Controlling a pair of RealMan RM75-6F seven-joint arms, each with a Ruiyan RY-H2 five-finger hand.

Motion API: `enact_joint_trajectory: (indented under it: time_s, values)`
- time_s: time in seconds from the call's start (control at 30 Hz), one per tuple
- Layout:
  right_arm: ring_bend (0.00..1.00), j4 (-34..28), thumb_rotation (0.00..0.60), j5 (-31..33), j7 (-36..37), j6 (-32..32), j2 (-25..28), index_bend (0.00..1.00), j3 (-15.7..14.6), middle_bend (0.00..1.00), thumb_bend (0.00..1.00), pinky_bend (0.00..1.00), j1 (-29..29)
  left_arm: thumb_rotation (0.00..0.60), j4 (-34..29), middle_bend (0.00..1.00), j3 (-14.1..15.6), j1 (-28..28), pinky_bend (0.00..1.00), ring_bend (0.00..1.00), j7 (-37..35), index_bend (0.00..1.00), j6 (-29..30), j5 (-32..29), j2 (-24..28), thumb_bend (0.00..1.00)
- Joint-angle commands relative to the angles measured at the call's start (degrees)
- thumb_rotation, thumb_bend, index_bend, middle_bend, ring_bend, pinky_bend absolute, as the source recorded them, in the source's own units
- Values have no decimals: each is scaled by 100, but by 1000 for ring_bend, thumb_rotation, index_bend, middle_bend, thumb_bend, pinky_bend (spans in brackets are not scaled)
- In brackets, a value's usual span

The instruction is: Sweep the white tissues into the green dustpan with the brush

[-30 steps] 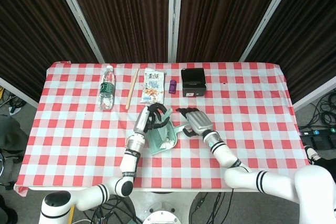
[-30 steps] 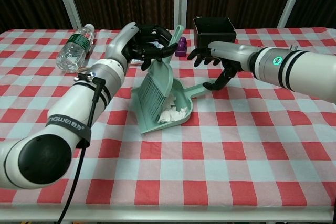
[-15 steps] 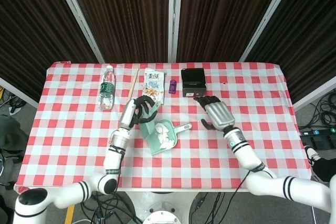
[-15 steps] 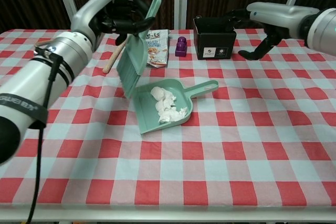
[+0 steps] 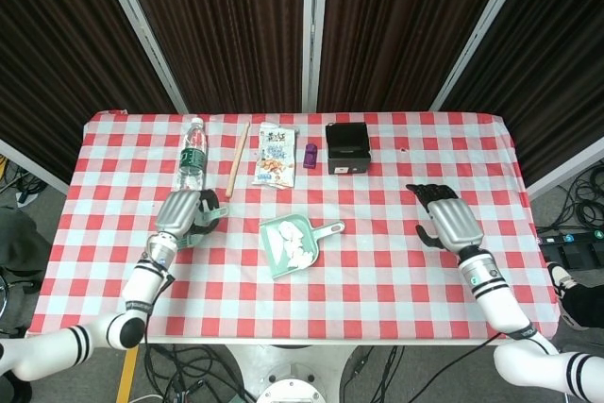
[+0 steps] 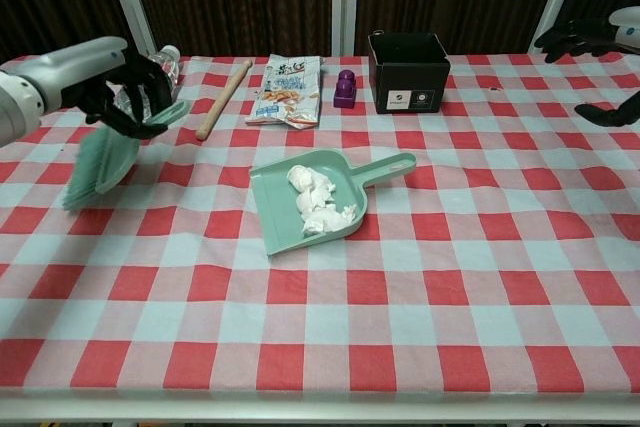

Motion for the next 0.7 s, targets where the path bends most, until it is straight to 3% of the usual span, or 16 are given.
enact_joint_trajectory:
  time_s: [0.03, 0.13, 0.4, 0.57, 0.7]
  values:
    - [104, 38, 600, -79, 260, 137, 60, 100, -43, 159, 327, 122, -216, 600, -86, 367, 261, -59, 631, 361, 660, 371, -245, -522, 103, 527]
    - [103, 90, 600, -148, 421, 232, 120, 100, -74, 159, 327, 122, -386, 600, -264, 299, 230, -5, 506, 273, 622, 302, -124, -553, 173, 446]
    - [91, -18, 600, -687, 758, 920, 745, 99, -182, 181, 334, 122, -960, 600, -993, 285, 227, 850, 423, 256, -66, 288, 1406, 372, 1068, 402]
    - [46, -17, 600, -1318, 1389, 1430, 1270, 156, -396, 176, 347, 73, -1440, 600, -1120, 283, 784, 1518, 238, 206, 200, 288, 1978, 825, 2046, 250]
    - [22, 70, 600, -1495, 1648, 1954, 1314, 156, -425, 161, 347, 60, -1845, 600, -1227, 279, 1074, 2103, 209, 195, 379, 288, 2583, 898, 2431, 205]
